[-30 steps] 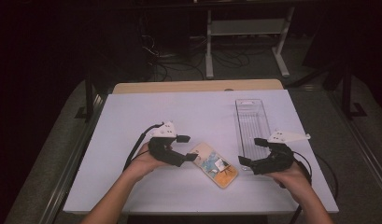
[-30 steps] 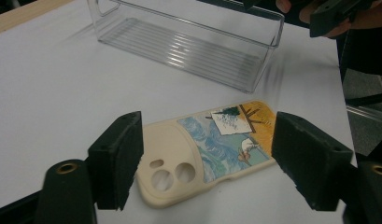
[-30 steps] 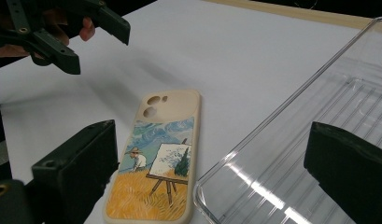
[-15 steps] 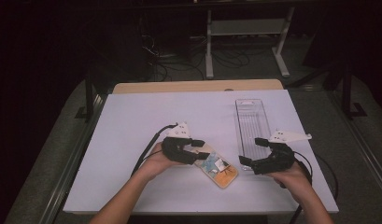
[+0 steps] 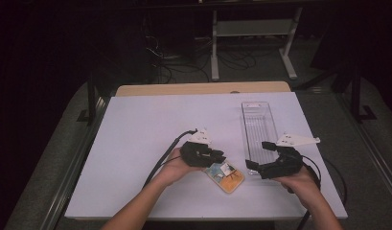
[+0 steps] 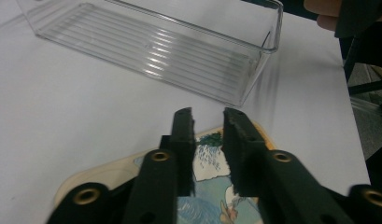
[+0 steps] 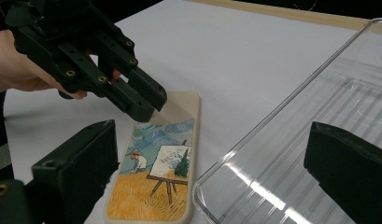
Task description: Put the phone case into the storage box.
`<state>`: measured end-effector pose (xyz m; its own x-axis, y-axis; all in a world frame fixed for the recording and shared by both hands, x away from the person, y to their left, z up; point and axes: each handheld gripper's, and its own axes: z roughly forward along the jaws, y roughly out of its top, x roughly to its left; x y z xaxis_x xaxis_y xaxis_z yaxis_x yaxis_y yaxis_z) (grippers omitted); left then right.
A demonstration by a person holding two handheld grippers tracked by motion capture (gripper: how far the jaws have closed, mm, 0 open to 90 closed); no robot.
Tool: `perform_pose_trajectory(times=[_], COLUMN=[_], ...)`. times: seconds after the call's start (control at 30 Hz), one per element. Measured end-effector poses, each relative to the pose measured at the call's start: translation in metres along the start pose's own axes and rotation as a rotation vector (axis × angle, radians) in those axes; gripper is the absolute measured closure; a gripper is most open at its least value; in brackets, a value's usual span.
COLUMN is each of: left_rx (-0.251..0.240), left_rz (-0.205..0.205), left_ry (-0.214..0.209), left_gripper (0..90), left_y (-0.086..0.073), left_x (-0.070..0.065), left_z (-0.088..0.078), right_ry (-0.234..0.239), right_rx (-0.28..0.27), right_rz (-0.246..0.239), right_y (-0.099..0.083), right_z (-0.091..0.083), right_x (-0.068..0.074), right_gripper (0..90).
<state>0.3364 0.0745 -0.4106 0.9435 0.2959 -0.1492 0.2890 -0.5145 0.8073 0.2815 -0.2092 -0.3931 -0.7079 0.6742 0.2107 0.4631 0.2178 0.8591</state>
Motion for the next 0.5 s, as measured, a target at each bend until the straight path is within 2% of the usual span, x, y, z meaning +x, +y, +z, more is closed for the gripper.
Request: perform_pose_trajectory(times=[0.03,0.07,0.2,0.4,0.5], left_rx=[-0.004,0.003,0.006,0.026,0.033], left_rz=[0.003,0.020,0.008,0.023,0.012], left_ry=[-0.002,-0.006,-0.008,-0.013,-0.014], left_gripper=[83.1,83.1,89.5,89.7,89.7], left_y=[0.001,0.002,0.003,0.005,0.005], left_x=[0.000,0.001,0.001,-0.002,-0.006], left_z=[0.003,0.005,0.016,0.032,0.042], right_ry=[0.000,0.000,-0.001,0.000,0.001], right_rx=[0.000,0.000,-0.001,-0.001,0.000], right_rz=[0.001,0.001,0.005,0.005,0.005], right_y=[0.000,0.000,0.000,0.000,0.000], right_z=[0.000,0.000,-0.001,-0.001,-0.001], right_x=[0.000,0.000,0.000,-0.001,-0.001], right_gripper=[2.5,2.5,2.5,2.5,2.5])
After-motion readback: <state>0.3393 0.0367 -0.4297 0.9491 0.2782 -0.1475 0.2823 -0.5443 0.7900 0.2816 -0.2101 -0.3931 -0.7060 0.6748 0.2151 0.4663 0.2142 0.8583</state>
